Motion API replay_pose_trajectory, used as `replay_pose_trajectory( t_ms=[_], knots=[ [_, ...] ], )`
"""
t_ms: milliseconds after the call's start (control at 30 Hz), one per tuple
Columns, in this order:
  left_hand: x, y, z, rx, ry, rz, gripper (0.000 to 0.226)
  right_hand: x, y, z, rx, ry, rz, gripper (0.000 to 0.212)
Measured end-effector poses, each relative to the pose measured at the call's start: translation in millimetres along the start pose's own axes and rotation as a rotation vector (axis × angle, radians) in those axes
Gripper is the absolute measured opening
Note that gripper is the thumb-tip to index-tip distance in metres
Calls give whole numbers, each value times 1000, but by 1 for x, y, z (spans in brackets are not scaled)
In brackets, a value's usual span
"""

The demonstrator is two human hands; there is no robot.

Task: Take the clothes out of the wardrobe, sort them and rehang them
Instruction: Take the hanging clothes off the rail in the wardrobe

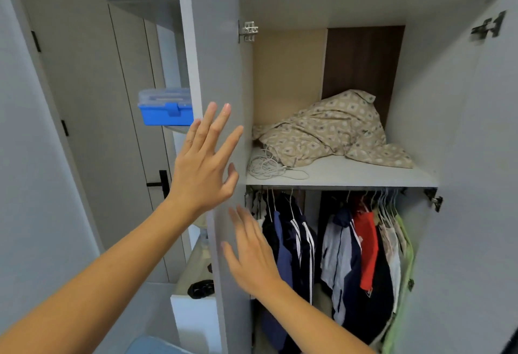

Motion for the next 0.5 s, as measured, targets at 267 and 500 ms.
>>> replay_pose_trajectory(
  t_ms=[267, 500],
  knots=[
    [-33, 68, -88, -149, -123, 224, 77, -48, -67, -107, -31, 131, -6, 64],
    [-71, 141, -184, -224, -276, 455, 68, -95, -132, -217, -91, 221, 8, 64]
  ],
)
Point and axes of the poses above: each hand's wrist, its own x-axis towards the middle knuckle, its own y-axis out of the palm, z = x × y, the point moved 2 cm from there along x, towards the middle knuckle, and after that the axes turned 4 degrees about -z, right-handed, at the moved point
